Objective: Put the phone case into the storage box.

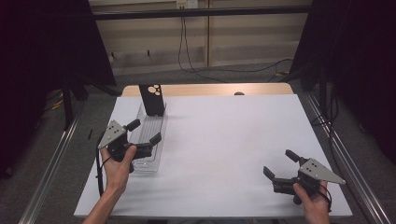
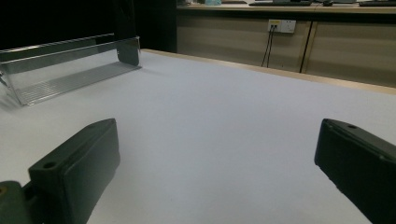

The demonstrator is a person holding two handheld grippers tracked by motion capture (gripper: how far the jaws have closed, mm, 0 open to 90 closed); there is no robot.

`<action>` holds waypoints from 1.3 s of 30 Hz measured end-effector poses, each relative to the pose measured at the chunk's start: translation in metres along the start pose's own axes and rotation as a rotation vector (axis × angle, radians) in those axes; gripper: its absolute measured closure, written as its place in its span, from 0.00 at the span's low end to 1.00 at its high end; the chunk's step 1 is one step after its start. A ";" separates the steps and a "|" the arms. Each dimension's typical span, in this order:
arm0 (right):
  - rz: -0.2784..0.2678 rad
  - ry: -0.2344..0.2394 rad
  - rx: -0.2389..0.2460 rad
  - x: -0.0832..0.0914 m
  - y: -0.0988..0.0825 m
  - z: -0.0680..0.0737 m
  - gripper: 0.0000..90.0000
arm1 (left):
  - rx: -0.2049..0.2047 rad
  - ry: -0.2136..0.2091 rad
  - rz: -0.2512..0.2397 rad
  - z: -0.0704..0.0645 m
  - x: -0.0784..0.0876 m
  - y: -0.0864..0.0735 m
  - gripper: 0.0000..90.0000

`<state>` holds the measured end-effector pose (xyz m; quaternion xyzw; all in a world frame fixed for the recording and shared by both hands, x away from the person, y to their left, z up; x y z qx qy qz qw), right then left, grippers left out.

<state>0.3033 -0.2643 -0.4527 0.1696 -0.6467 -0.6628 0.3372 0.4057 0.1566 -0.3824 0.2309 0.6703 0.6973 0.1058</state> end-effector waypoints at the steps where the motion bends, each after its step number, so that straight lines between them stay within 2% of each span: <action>1: -0.001 -0.001 -0.001 0.000 0.000 0.000 0.00 | 0.000 0.001 -0.002 0.000 0.003 -0.001 0.02; 5: 0.001 -0.005 -0.003 0.000 0.000 -0.001 0.00 | 0.004 0.007 -0.005 0.002 0.015 -0.008 0.02; 10: 0.001 -0.008 -0.001 0.001 0.000 0.000 0.00 | 0.009 0.060 -0.007 0.008 0.027 -0.020 0.03; 13: -0.001 -0.010 -0.001 0.001 0.000 -0.001 0.00 | 0.033 0.075 0.006 0.012 0.032 -0.030 0.03; 20: -0.004 -0.015 0.002 0.002 0.001 -0.001 0.00 | 0.033 0.089 0.047 0.015 0.045 -0.052 0.03; 23: -0.002 -0.014 0.001 0.002 0.000 -0.001 0.00 | 0.065 0.087 0.062 0.017 0.051 -0.058 0.03; 25: 0.001 -0.013 0.007 0.002 0.000 -0.001 0.00 | 0.040 0.108 0.065 0.019 0.054 -0.062 0.03; 28: -0.003 -0.011 0.010 0.003 0.000 -0.001 0.00 | 0.048 0.105 0.078 0.018 0.061 -0.069 0.03; 29: -0.003 -0.011 0.009 0.003 0.000 -0.001 0.00 | 0.059 0.111 0.071 0.018 0.063 -0.070 0.03; 33: 0.000 -0.012 0.009 0.004 0.000 -0.001 0.00 | 0.045 0.121 0.067 0.018 0.068 -0.073 0.03; 35: 0.000 -0.013 0.011 0.004 0.000 -0.001 0.00 | 0.056 0.124 0.069 0.020 0.068 -0.074 0.03; 36: 0.002 -0.013 0.012 0.005 0.000 -0.002 0.00 | 0.089 0.125 0.075 0.020 0.068 -0.075 0.03; 37: 0.000 -0.016 0.013 0.005 0.000 -0.002 0.00 | 0.103 0.122 0.084 0.020 0.068 -0.076 0.03; 38: 0.000 -0.017 0.015 0.005 0.000 -0.002 0.00 | 0.105 0.122 0.089 0.020 0.068 -0.076 0.03; 39: 0.003 -0.017 0.014 0.005 0.000 -0.002 0.00 | 0.092 0.132 0.069 0.021 0.069 -0.074 0.03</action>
Point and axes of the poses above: each handheld gripper's, and its own axes: x roughly backward along the jaws, y roughly out of its top, z roughly to its left, the point moved 7 cm from there along -x, roughly forward along the jaws, and after that the axes turned 14 degrees about y, right-handed, at the moved point
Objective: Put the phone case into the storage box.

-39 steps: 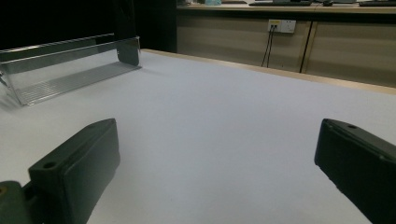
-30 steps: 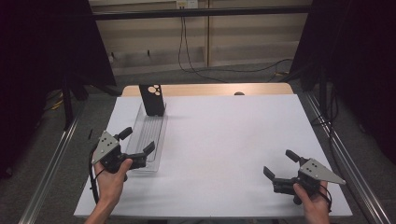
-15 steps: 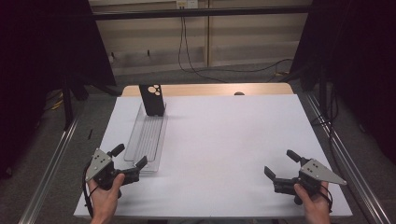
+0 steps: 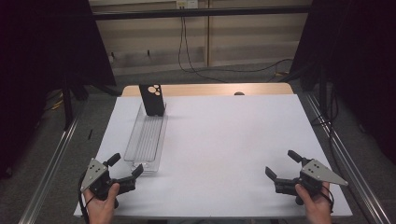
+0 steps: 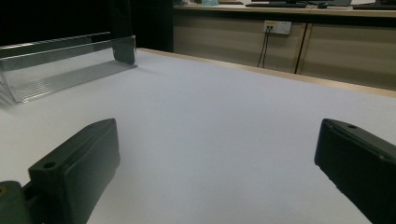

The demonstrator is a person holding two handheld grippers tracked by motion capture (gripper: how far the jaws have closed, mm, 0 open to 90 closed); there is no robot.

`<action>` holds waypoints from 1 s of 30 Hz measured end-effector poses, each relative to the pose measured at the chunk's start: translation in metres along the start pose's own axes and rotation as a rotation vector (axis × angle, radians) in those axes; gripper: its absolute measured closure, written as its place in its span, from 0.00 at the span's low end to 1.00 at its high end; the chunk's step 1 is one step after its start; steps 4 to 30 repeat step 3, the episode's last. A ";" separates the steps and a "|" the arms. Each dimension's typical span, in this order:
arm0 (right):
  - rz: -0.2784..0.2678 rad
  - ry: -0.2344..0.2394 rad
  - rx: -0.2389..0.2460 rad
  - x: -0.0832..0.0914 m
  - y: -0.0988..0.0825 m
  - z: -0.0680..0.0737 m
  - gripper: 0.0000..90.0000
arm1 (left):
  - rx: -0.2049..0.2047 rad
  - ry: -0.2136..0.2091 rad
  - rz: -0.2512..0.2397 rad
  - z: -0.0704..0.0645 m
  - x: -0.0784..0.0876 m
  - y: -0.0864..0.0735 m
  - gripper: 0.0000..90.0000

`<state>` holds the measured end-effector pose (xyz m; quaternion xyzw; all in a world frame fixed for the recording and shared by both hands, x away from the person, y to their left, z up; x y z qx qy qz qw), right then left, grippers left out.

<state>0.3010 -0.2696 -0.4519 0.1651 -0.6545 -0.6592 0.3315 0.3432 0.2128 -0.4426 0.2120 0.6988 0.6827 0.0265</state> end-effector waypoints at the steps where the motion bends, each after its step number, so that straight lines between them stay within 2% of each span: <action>1: 0.000 -0.003 0.000 0.000 0.000 0.000 0.00 | -0.005 0.005 -0.010 0.000 0.001 0.001 0.03; 3: -0.001 -0.002 0.000 0.000 0.000 0.000 0.00 | 0.013 -0.011 -0.002 -0.001 0.001 0.002 0.03; 30: -0.001 -0.002 0.000 0.000 0.000 0.000 0.00 | 0.013 -0.011 -0.002 -0.001 0.001 0.002 0.03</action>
Point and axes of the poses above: each handheld gripper's, and its own axes: x roughly backward along the jaws, y roughly out of its top, z roughly to its left, the point moved 7 cm from there along -x, roughly forward along the jaws, and after that the axes turned 14 degrees about y, right-handed, at the moved point
